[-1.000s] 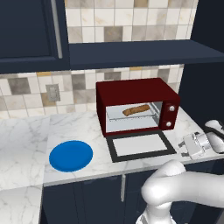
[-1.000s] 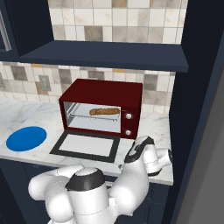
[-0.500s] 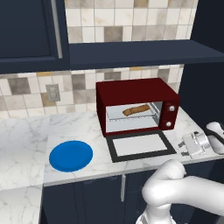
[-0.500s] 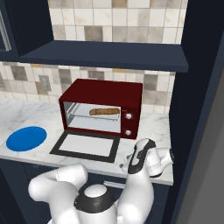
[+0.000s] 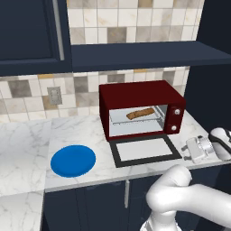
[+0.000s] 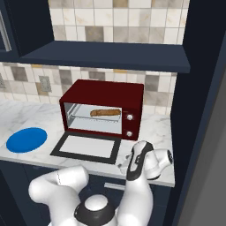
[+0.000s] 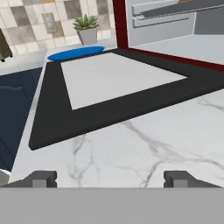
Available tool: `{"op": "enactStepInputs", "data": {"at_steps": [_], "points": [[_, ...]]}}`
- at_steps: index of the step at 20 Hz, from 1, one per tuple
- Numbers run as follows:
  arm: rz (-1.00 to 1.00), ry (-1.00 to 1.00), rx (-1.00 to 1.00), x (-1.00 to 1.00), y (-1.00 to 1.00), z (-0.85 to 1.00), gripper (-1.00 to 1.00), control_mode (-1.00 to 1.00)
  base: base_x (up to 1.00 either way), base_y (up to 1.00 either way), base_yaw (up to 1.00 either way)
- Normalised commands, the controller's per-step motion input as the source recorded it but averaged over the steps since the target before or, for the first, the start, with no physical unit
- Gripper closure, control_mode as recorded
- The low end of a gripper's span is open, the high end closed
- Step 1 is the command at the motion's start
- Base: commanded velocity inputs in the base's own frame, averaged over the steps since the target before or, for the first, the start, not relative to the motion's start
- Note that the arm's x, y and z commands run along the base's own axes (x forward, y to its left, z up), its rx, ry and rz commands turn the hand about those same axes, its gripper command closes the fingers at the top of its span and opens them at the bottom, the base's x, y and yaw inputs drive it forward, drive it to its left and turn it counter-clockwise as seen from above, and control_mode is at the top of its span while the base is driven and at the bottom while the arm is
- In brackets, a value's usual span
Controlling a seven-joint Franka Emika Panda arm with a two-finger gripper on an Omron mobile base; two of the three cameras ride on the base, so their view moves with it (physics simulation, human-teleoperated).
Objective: Pull the toaster oven rack outwards. Pick up the baguette from the plate and place it on the toaster oven rack. Close the toaster oven door fully and set the temperature to the lowest setting.
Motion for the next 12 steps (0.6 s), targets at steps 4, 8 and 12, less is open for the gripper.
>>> {"op": "enactStepInputs", "data": {"at_steps": [4,8,12], "points": [[-0.02,0.03,0.00,0.01,0.30,-0.18,-1.00,-1.00,0.00,0.00,0.00],[0.00,0.01,0.00,0.01,0.24,-0.16,-1.00,-1.00,0.00,0.00,0.00],[-0.01,0.00,0.00,0.00,0.30,-0.07,-1.00,-1.00,0.00,0.00,0.00]]}}
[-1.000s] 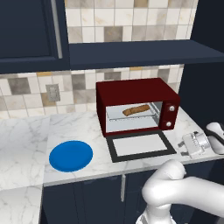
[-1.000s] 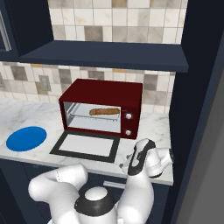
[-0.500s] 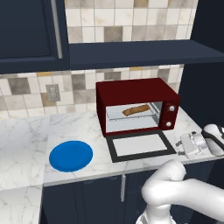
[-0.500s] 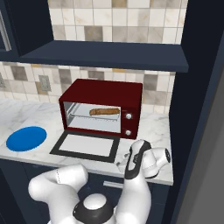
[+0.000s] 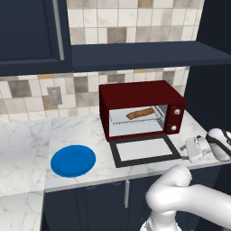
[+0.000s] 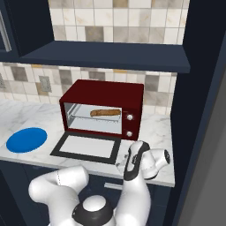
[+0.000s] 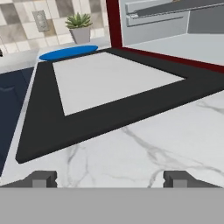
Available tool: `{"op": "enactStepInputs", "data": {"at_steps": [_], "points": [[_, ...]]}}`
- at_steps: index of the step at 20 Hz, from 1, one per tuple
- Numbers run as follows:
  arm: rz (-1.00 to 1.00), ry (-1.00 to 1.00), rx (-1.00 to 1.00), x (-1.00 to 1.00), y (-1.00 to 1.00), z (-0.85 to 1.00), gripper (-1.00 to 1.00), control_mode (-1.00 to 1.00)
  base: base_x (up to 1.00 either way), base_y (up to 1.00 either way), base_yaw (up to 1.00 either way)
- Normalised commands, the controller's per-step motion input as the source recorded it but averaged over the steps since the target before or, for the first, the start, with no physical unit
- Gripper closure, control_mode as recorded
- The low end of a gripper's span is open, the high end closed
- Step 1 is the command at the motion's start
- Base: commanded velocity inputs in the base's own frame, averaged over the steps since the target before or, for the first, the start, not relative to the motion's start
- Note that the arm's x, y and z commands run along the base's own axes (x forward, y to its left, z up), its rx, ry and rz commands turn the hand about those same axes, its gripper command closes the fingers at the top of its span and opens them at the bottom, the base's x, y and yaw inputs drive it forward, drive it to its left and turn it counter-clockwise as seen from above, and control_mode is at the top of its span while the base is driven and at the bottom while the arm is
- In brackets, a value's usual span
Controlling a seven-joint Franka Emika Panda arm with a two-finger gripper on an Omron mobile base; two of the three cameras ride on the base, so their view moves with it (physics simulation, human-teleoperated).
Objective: Pull the toaster oven rack outwards. Pick up the baguette from the plate and place it on the toaster oven rack. Close the toaster oven door fully and set the temperature to the lowest setting.
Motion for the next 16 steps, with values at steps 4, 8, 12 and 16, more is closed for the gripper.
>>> {"op": "enactStepInputs", "data": {"at_steps": [4,8,12,16], "points": [[-0.01,0.00,0.00,0.00,0.47,-0.08,-1.00,-1.00,0.00,0.00,0.00],[0.00,0.00,-0.03,0.00,0.54,-0.14,-1.00,-1.00,0.00,0.00,0.00],[0.00,0.00,-0.01,0.00,0.41,-0.22,-1.00,-1.00,0.00,0.00,0.00],[0.00,0.00,0.00,0.00,0.38,-0.21,-1.00,-1.00,0.00,0.00,0.00]]}}
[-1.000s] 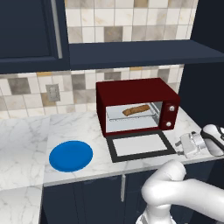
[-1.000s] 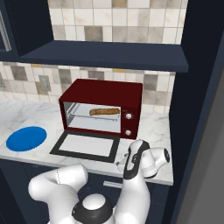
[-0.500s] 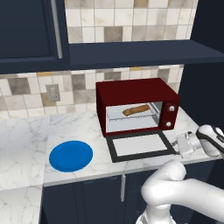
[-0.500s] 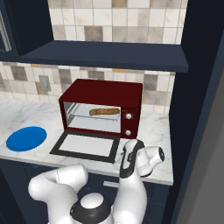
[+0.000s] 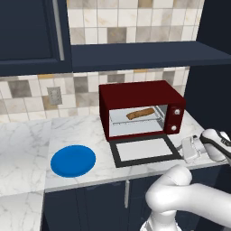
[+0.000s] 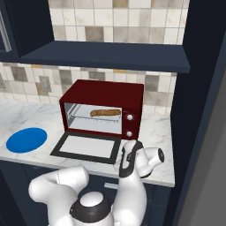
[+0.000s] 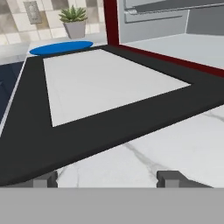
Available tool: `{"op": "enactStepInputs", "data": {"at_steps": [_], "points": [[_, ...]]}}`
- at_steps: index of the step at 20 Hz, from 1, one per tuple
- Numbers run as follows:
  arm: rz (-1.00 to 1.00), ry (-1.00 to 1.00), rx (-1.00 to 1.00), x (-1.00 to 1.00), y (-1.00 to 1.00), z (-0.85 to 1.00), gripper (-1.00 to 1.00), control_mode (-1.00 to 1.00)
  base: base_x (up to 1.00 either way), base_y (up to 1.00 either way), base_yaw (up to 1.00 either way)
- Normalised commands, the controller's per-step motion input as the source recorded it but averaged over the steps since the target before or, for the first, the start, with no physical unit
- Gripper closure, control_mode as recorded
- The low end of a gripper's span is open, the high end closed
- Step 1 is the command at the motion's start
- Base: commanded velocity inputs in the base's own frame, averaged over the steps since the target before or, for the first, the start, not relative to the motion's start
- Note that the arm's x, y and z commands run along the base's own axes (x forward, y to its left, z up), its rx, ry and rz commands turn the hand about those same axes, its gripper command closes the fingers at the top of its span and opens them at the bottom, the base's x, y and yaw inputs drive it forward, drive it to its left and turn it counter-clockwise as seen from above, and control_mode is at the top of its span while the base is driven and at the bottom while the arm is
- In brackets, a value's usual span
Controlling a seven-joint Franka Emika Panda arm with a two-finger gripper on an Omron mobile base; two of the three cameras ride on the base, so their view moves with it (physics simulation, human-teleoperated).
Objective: Pull the toaster oven rack outwards. Pick up the baguette from the plate and place it on the toaster oven rack. Close the toaster oven door fully and set the temperature to the lowest setting.
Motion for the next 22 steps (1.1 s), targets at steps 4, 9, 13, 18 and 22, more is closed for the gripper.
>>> {"op": "enactStepInputs", "data": {"at_steps": [4,9,13,18,22], "points": [[0.00,0.00,0.00,-0.01,0.42,-0.17,-1.00,-1.00,0.00,0.00,0.00],[-0.01,0.00,0.01,-0.01,0.57,-0.06,-1.00,-1.00,0.00,0.00,0.00],[0.00,0.00,0.04,0.00,0.73,0.00,-1.00,-1.00,0.00,0.00,0.00],[0.00,0.00,0.06,0.00,0.90,0.00,-1.00,-1.00,0.00,0.00,0.00],[0.00,0.00,0.05,0.00,1.00,0.00,-1.00,-1.00,0.00,0.00,0.00]]}}
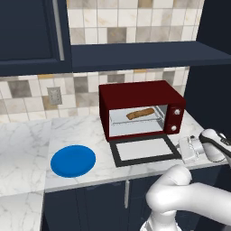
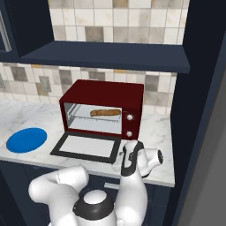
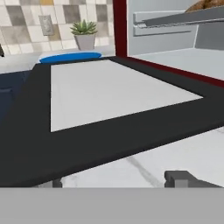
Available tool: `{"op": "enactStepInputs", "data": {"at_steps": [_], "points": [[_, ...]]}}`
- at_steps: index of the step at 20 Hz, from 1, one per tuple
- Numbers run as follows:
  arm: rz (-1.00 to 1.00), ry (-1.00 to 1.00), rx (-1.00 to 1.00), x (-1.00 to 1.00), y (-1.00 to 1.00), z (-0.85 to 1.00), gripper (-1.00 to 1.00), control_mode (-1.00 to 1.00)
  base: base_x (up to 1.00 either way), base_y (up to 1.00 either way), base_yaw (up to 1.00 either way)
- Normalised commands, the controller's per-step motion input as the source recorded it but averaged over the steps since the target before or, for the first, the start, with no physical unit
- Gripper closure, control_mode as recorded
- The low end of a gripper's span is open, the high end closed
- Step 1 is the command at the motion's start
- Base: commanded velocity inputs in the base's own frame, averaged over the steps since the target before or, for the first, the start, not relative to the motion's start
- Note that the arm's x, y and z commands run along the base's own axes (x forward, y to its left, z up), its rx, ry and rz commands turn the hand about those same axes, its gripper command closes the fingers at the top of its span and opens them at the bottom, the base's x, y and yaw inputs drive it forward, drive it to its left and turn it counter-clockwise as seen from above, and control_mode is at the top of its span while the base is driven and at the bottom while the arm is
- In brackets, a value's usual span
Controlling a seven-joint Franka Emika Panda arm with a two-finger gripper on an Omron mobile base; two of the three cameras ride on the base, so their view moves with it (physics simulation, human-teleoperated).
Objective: Pull the toaster oven rack outwards. Pick up the baguette from the plate and place it on the toaster oven rack. Close the toaster oven door fully and set the temperature to the lowest setting.
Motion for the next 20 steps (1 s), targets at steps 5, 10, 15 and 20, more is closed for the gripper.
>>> {"op": "enactStepInputs", "data": {"at_steps": [5,10,15,20], "points": [[0.00,0.00,0.01,0.02,1.00,0.00,-1.00,-1.00,0.00,0.00,0.00],[-0.01,-0.03,0.03,0.12,1.00,0.23,-1.00,-1.00,0.00,0.00,0.00],[-0.03,-0.14,0.06,0.20,1.00,0.52,-1.00,-1.00,0.00,0.00,0.00],[-0.06,-0.17,0.06,0.24,1.00,0.60,-1.00,-1.00,0.00,0.00,0.00]]}}
